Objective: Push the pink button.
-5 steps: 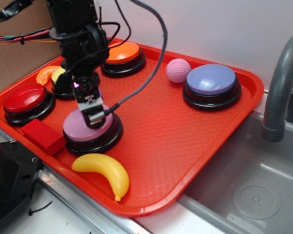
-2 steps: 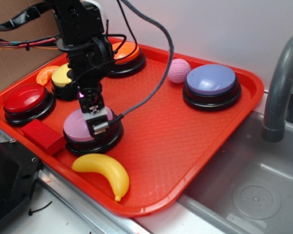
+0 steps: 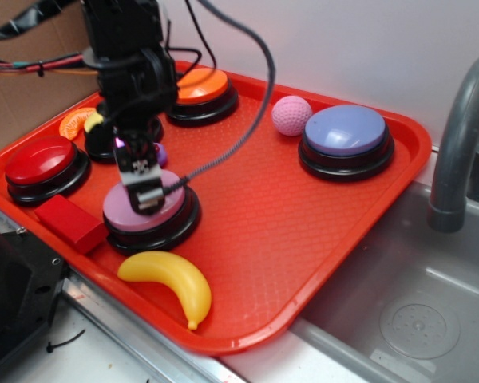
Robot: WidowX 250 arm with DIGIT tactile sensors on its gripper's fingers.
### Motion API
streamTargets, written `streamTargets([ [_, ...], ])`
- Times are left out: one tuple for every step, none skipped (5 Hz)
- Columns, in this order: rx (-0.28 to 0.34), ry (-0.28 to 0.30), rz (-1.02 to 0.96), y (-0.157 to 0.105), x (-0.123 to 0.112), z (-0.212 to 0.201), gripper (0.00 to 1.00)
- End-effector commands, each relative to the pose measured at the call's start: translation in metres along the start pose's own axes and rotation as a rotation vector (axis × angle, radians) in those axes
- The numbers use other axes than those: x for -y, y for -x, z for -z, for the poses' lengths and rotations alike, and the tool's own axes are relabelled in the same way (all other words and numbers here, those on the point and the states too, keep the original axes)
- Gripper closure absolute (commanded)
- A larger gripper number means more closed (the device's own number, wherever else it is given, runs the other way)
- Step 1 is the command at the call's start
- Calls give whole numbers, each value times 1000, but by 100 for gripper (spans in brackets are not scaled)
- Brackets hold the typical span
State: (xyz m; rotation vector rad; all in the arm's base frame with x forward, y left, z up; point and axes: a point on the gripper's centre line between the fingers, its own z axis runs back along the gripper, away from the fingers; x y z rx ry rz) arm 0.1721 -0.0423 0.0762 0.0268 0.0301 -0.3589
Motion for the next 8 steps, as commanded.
streamTargets([
  [69,-1,-11,-10,-4,-28,0],
  [68,3,-18,-15,-3,-35,0],
  [59,28,-47,-13,-4,-42,0],
  [67,30,-61,-11,-5,-48,0],
  [61,39,-62,-10,-4,-54,0],
  [61,39,-64,-9,-4,-60,0],
  [67,31,-70,-7,-3,-68,0],
  [73,28,-73,-5,-3,-72,0],
])
